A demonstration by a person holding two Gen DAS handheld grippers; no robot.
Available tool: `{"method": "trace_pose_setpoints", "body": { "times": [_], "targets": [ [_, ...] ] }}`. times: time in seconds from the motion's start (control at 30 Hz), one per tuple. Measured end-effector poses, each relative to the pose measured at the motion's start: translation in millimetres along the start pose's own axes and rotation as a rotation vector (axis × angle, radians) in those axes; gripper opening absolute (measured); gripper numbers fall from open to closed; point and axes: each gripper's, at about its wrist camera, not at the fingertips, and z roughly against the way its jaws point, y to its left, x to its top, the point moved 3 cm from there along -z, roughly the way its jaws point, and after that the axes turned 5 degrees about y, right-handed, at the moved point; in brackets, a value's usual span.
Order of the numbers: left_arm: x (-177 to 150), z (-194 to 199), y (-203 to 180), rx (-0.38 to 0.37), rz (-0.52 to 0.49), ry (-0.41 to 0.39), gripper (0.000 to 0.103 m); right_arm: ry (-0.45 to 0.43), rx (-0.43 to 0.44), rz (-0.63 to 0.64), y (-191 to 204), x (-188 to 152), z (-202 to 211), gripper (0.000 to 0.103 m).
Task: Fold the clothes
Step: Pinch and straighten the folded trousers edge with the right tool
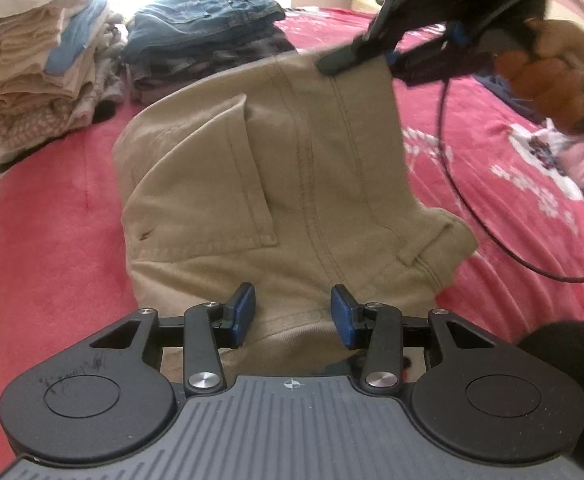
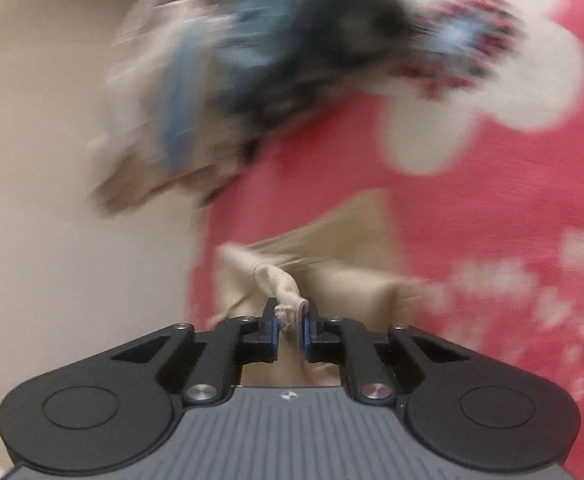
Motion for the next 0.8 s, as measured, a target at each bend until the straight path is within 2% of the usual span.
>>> {"method": "trace_pose_setpoints", "body": {
  "times": [0.07,0.13,0.27,0.37,0.43,0.5,0.53,0.6,0.63,0.7,0.77,0.8],
  "targets": [
    [0,0,1,-0.015,-0.005,0.009,0.041,0.029,-0.002,-0.077,-13,2,-3,0.01],
    [1,2,2,-0.03,-0.007,0.017,0.041,0.063,0.012,-0.091,-14,5,-9,0.01],
    [11,17,7,-0.046,0.0,0.0,0.041,0.091,-0.002,-0.022,-7,8,-8,0.01],
    [24,29,13,-0.063,0.03,-0.069,0.041,0.091,-0.041,0.029,-7,7,-19,0.009],
    [40,25,13,-0.051,0.041,-0.129,0.042,0.063,-0.078,0.125,-2,2,-19,0.008],
    [56,9,9,-0.049,0.041,-0.154,0.042,0.023,-0.114,0.193,6,-5,-14,0.009],
    [59,-5,5,-0.051,0.034,-0.13,0.042,0.004,-0.133,0.212,10,-8,-10,0.01],
    [56,-38,-5,-0.032,-0.003,-0.043,0.042,-0.03,-0.178,0.248,19,-14,1,0.024],
    [48,-51,-12,-0.009,-0.034,-0.003,0.041,-0.056,-0.227,0.276,27,-17,10,0.027],
    [33,-58,-23,0.038,-0.1,-0.019,0.041,-0.136,-0.359,0.371,44,-21,27,0.031],
    [26,-55,-27,0.051,-0.103,-0.036,0.041,-0.2,-0.36,0.415,62,-24,39,0.03],
    [24,-54,-26,0.047,-0.084,-0.039,0.041,-0.231,-0.353,0.434,70,-25,45,0.027]
  ]
}}
